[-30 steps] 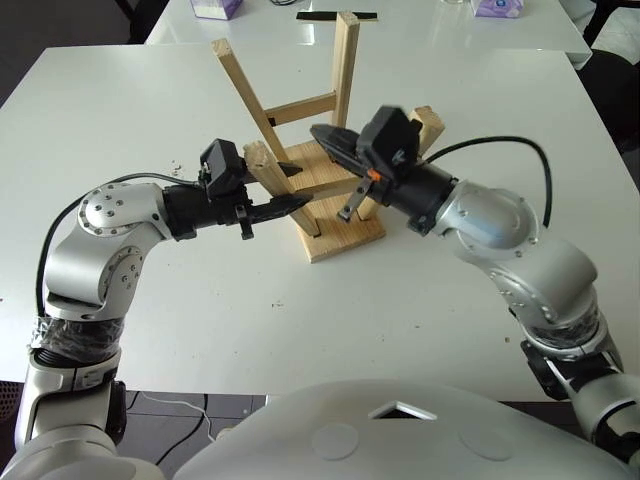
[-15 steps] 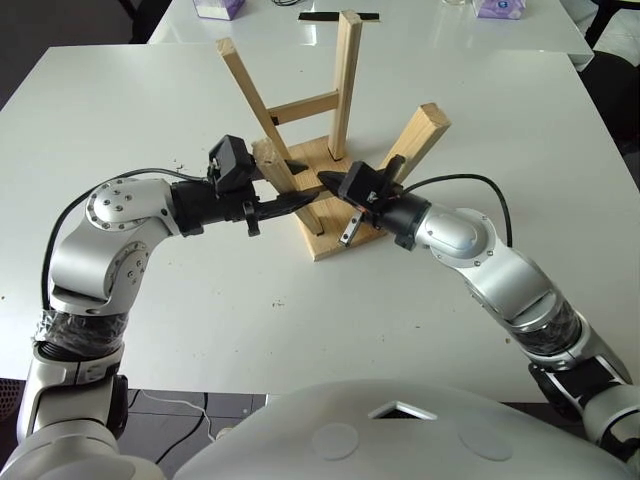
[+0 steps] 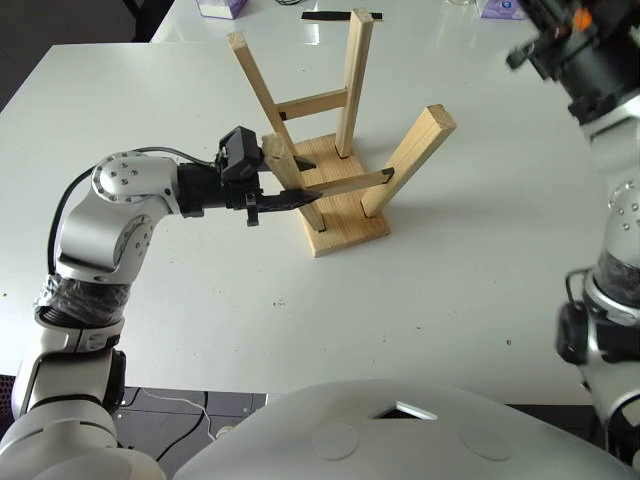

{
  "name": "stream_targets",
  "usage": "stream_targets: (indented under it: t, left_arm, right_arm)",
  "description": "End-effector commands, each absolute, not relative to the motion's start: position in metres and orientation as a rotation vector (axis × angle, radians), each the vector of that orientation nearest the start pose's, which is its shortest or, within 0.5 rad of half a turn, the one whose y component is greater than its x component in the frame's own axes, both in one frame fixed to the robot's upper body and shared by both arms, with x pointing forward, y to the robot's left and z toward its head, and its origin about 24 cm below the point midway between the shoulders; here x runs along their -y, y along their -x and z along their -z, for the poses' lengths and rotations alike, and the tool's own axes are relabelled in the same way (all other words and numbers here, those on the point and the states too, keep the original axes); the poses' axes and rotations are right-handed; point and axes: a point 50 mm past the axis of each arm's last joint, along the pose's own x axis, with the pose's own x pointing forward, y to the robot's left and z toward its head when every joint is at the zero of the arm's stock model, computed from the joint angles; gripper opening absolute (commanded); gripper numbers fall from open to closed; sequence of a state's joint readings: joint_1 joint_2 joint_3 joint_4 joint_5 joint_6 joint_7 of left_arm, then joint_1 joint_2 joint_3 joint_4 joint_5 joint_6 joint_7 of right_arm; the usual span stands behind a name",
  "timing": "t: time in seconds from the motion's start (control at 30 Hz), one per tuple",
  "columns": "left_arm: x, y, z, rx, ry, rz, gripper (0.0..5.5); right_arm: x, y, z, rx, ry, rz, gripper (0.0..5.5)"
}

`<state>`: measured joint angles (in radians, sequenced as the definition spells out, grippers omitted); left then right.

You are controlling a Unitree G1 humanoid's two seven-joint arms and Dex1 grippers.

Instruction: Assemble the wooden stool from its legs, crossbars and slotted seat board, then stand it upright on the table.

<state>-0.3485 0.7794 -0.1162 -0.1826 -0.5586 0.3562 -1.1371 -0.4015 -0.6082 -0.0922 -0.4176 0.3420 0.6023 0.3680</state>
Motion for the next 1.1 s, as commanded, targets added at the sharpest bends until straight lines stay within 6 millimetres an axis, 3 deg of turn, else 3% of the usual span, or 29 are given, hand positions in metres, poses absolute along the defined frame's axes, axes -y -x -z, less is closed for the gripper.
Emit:
stream_targets:
  t: [0.03,0.1,0.13,0.2,0.27,0.43,0.57,0.7,0.87,1.0,1.1]
  left_arm:
    - [-0.186,-0.257,-0.127,-0.294,-0.311,1.359,2.05]
    - [-0.187,-0.26,-0.124,-0.287,-0.305,1.373,2.05]
    - [-0.187,-0.262,-0.123,-0.287,-0.307,1.381,2.05]
    - [-0.187,-0.267,-0.122,-0.279,-0.305,1.392,2.05]
    - [-0.187,-0.27,-0.122,-0.266,-0.298,1.397,2.05]
    - [-0.186,-0.277,-0.13,-0.188,-0.282,1.397,2.05]
    - [-0.198,-0.28,-0.148,-0.108,-0.265,1.341,2.05]
    - [-0.217,-0.278,-0.162,-0.12,-0.266,1.273,2.79]
    - [-0.234,-0.264,-0.166,-0.163,-0.284,1.186,3.41]
    - [-0.245,-0.246,-0.165,-0.177,-0.255,1.09,3.41]
    - [-0.263,-0.225,-0.164,-0.138,-0.16,0.872,3.21]
  right_arm:
    - [0.149,-0.271,-0.166,0.048,0.268,-0.59,0.0]
    - [0.105,-0.254,-0.158,0.057,0.121,-0.759,0.0]
    - [0.085,-0.238,-0.166,0.097,0.003,-0.865,0.0]
    - [0.064,-0.214,-0.185,0.16,-0.203,-1.002,0.0]
    - [0.059,-0.204,-0.19,0.159,-0.275,-1.04,0.0]
    - [0.078,-0.221,-0.163,0.031,-0.092,-0.922,0.0]
    - [0.111,-0.239,-0.163,0.045,-0.075,-0.821,0.0]
    - [0.143,-0.251,-0.167,0.072,-0.145,-0.739,0.0]
    - [0.146,-0.248,-0.163,0.072,-0.179,-0.745,0.0]
    - [0.147,-0.244,-0.156,0.059,-0.156,-0.728,0.0]
    - [0.153,-0.242,-0.151,0.042,-0.121,-0.65,0.0]
